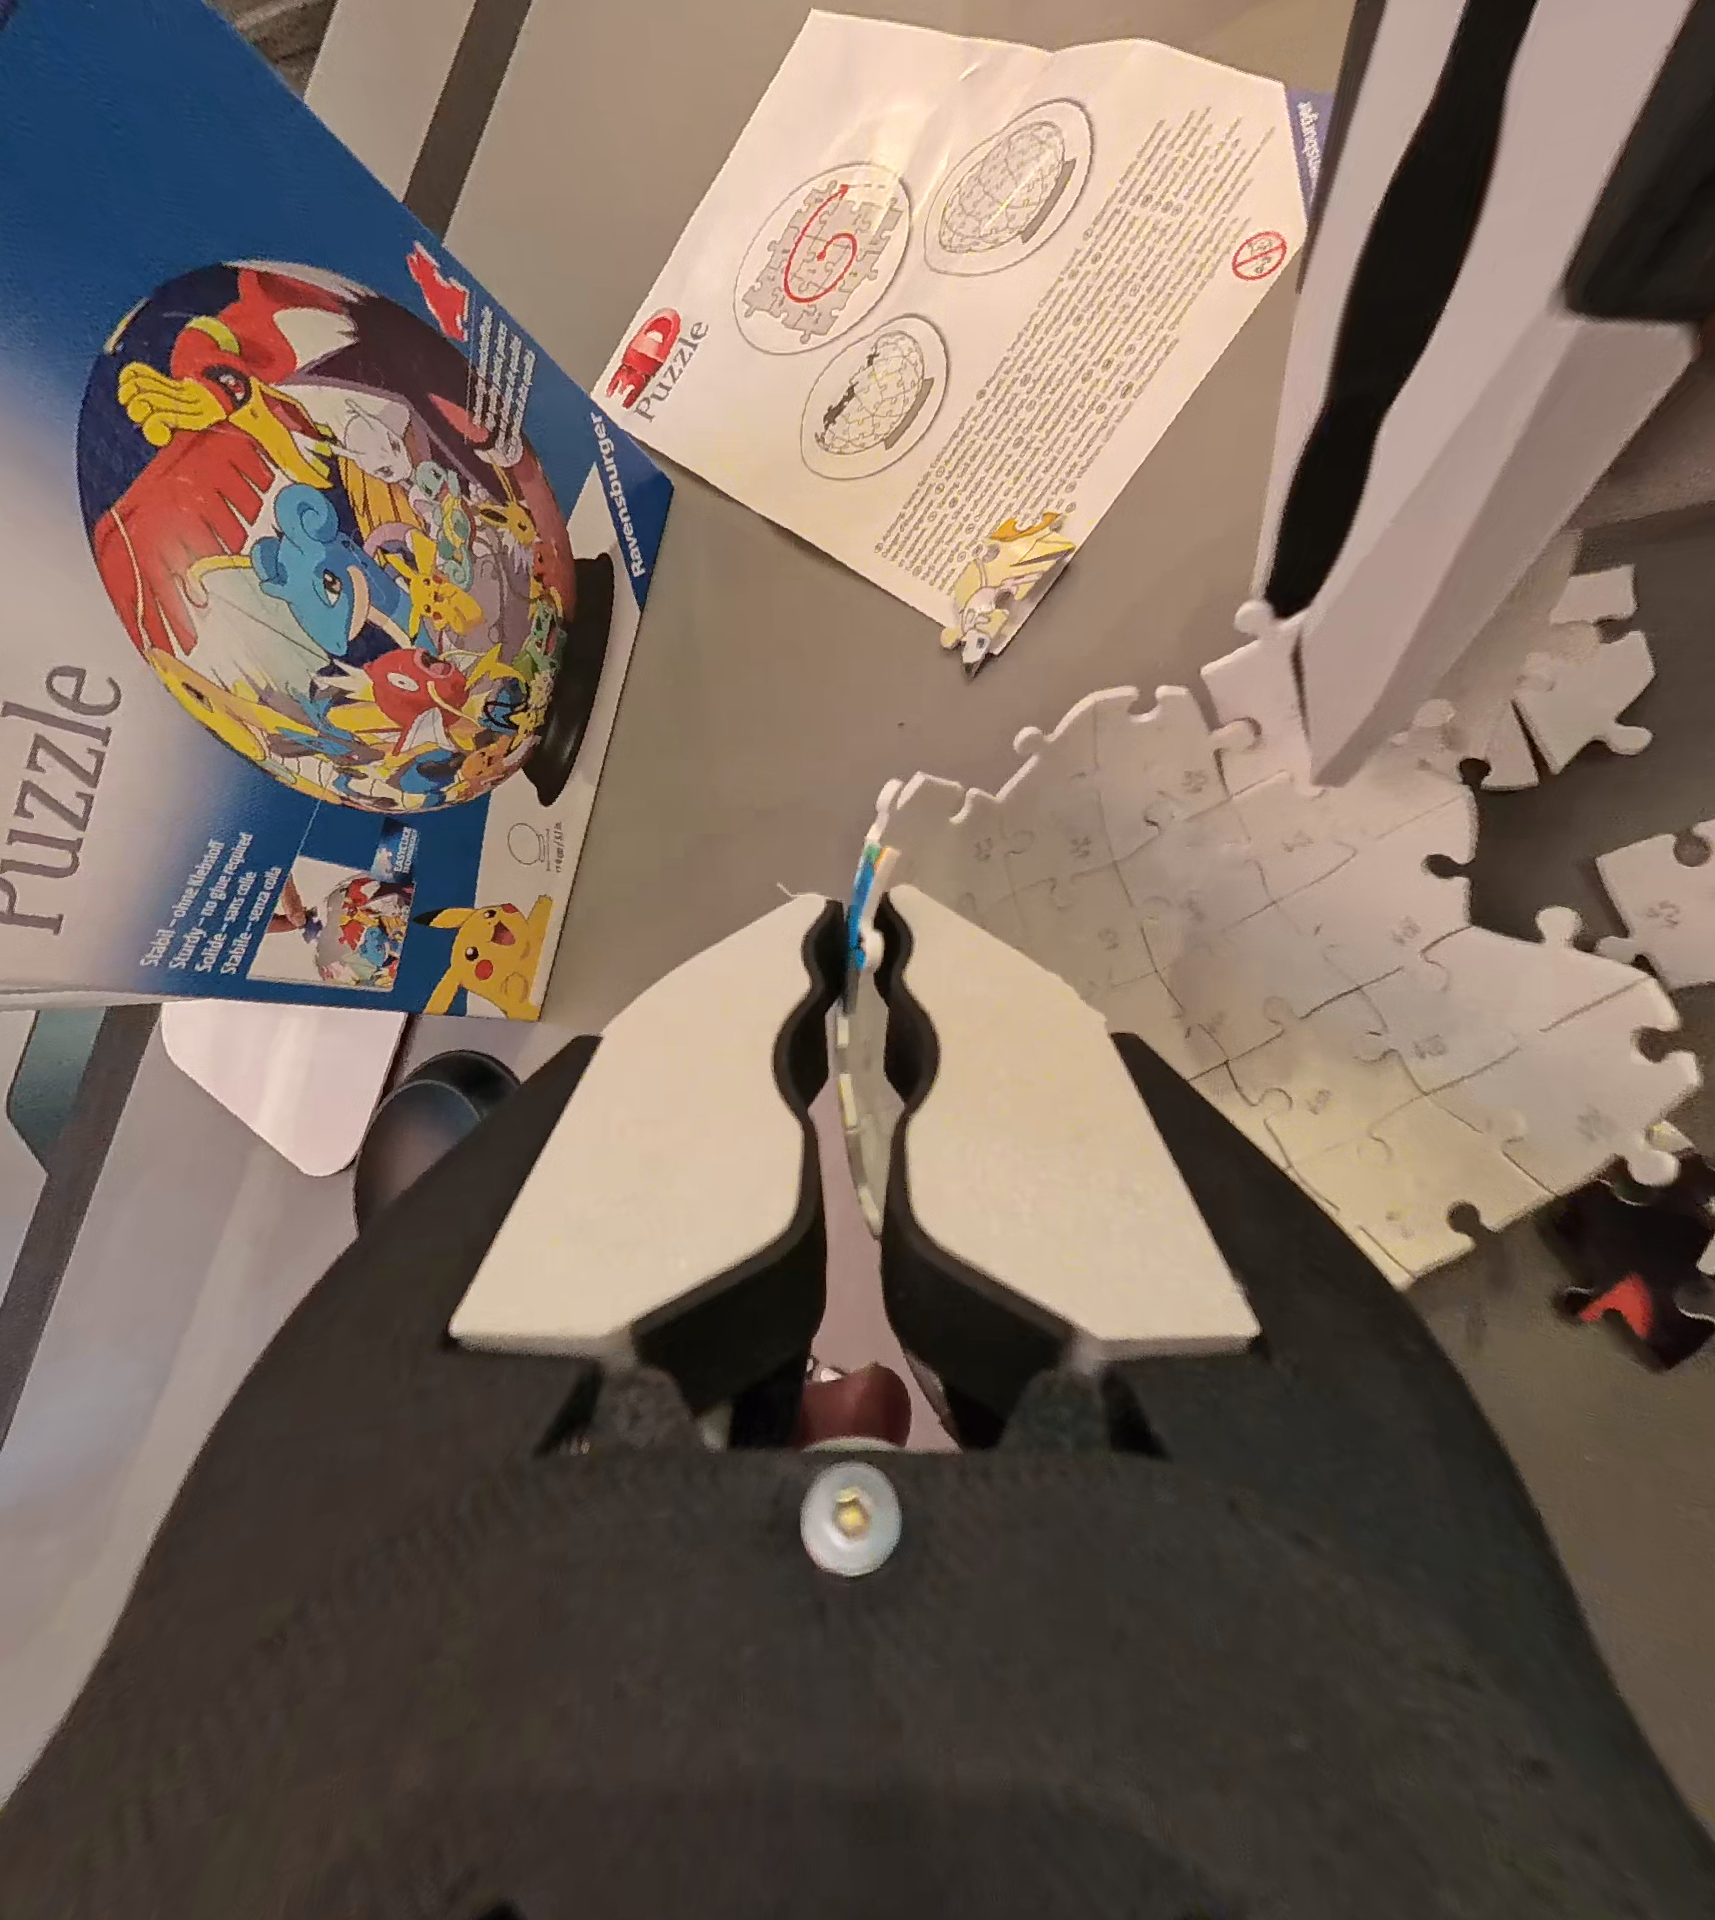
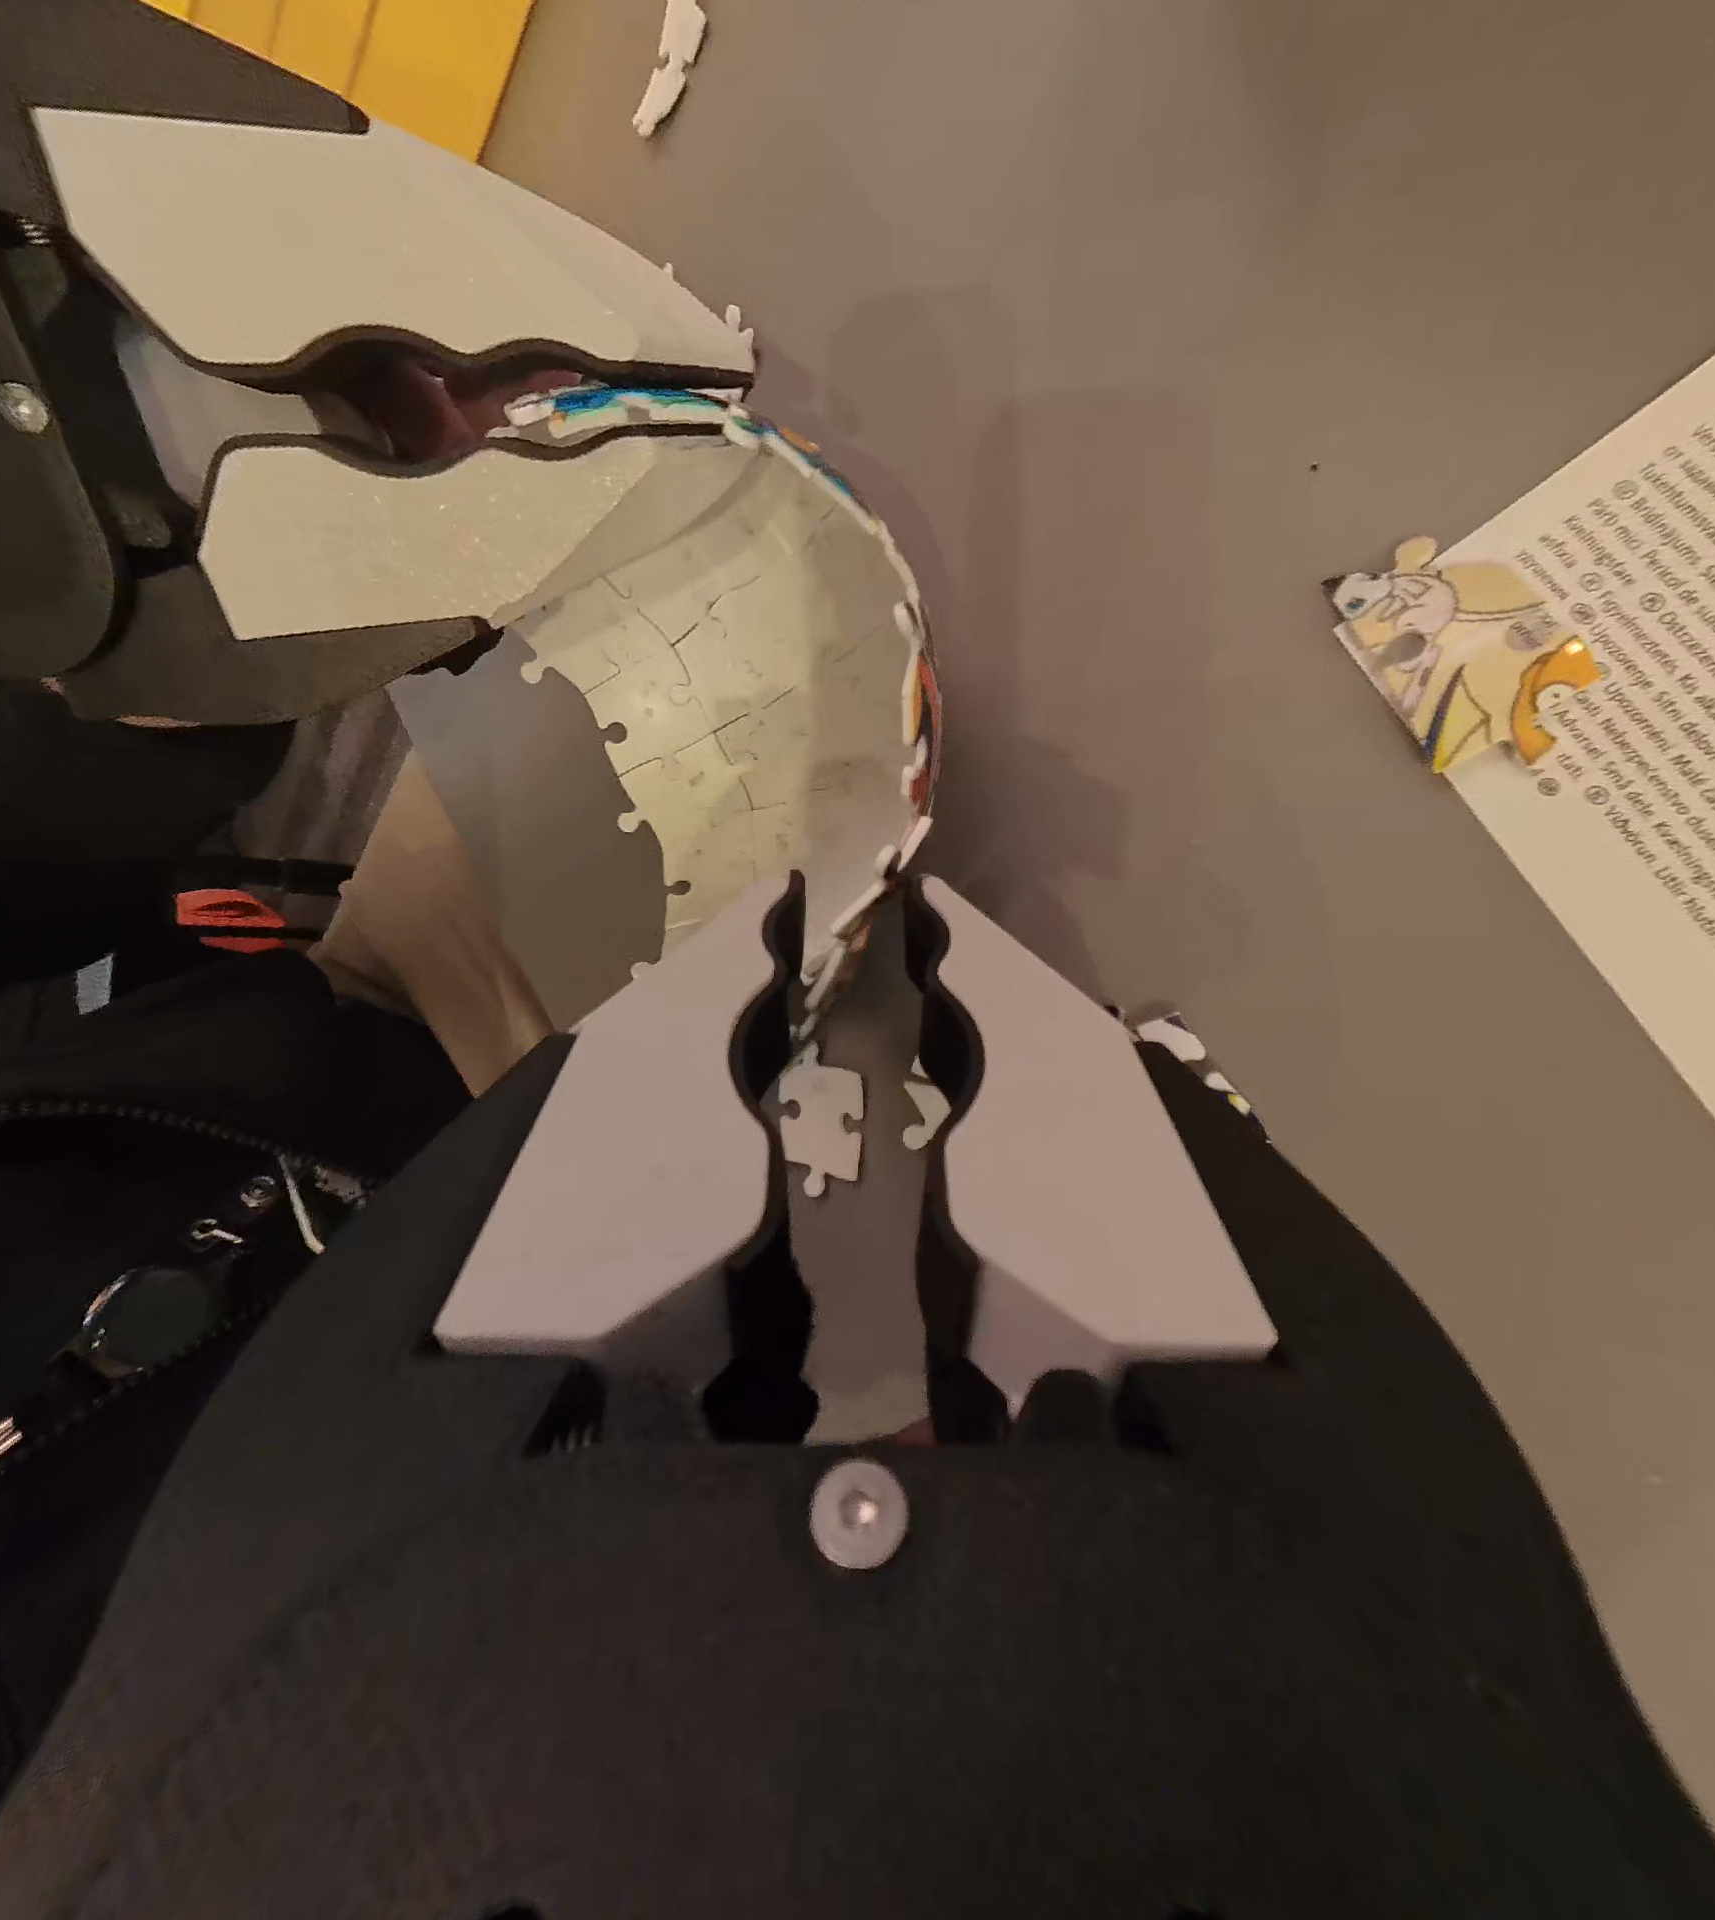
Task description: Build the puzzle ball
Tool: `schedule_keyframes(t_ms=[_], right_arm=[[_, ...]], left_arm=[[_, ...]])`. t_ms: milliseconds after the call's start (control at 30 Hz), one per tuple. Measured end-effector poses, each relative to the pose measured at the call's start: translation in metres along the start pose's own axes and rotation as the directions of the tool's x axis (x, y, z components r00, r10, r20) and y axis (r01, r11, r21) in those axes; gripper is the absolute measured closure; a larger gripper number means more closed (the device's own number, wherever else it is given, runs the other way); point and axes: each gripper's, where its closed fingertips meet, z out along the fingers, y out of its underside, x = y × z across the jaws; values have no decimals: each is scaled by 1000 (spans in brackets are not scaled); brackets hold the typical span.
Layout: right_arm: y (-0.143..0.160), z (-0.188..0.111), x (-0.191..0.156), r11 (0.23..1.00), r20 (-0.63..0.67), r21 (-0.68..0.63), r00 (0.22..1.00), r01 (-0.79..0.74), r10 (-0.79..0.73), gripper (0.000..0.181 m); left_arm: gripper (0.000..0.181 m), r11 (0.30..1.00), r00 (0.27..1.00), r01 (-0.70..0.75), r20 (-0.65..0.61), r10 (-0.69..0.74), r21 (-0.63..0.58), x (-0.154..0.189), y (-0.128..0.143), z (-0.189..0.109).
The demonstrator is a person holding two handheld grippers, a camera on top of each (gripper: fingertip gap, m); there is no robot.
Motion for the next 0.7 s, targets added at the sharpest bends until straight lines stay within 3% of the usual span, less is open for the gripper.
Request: schedule_keyframes(t_ms=[267,700], right_arm=[[0,8,11,997,-159,-29,985,68,-72,175],[-8,11,15,997,-193,-17,978,79,-81,176]], left_arm=[[177,1000,999,-4,42,4,10,0,-3,-4],[178,999,998,14,55,-16,36,-2,-3,-7]])
